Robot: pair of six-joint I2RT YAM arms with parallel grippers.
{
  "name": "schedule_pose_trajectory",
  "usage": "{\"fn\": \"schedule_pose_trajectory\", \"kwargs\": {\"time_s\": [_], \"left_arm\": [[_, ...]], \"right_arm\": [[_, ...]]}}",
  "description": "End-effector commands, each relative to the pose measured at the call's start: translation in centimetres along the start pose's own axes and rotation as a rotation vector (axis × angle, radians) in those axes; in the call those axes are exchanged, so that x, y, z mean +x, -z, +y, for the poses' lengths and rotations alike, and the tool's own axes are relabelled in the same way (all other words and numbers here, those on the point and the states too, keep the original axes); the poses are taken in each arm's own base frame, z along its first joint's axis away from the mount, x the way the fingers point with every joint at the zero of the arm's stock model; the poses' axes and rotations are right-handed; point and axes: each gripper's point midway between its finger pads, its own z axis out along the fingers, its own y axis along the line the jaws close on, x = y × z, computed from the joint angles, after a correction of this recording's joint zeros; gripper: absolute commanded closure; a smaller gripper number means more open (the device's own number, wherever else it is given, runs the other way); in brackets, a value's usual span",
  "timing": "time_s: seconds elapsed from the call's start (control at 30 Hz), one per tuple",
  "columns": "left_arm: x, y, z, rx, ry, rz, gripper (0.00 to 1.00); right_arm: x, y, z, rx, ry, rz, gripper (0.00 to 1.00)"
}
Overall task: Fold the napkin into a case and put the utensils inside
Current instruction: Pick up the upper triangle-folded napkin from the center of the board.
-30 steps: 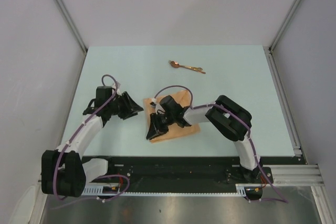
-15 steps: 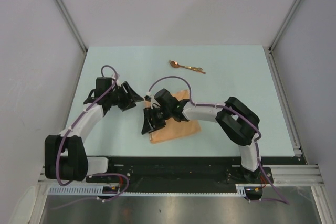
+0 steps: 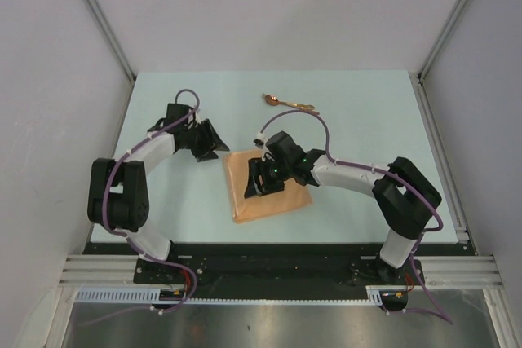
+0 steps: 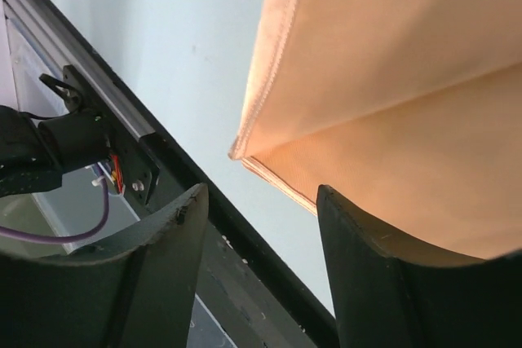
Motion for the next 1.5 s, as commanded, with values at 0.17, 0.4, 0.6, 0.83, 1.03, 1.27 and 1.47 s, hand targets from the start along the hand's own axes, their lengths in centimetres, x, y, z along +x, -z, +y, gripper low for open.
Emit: {"fn": "schedule_pose_trajectory", "kwargs": {"time_s": [0.17,0.4,0.6,0.83,1.03,1.27,1.47], "left_arm": [[-3.1,-3.0,0.8,-0.175,-0.113,0.002,0.45],[-1.4,-4.1,1.3,-0.179,-0.126,0.036,0.45],[-0.5,-5.2,2.4,-0.21,-0.116,0.07,0.49],[-0.2,-5.3,3.6,-0.256,-0.123,0.074,0.58],[0.3,-5.4,3.5,-0.233,-0.114,0.082,0.63],[0.3,-5.3,3.4,-0.23,-0.119,0.079,0.64],[0.2,-5.1,3.2,-0.224,-0.121,0.075,0.64]], "right_arm": [[0.8,-0.3,1.4,-0.032,0.021,-0.015,0.44],[-0.3,-1.9,1.6,0.118,0.162,0.002,0.42],[-1.7,-2.9,2.1,0.138,0.196,0.006,0.42],[-0.8,-4.8,2.3,0.291,0.301,0.046,0.45],[1.2,-5.9,2.0,0.41,0.356,0.076,0.51],[3.8,-6.8,2.1,0.445,0.376,0.123,0.52],[4.7,-8.0,1.5,0.476,0.391,0.14,0.52]]}}
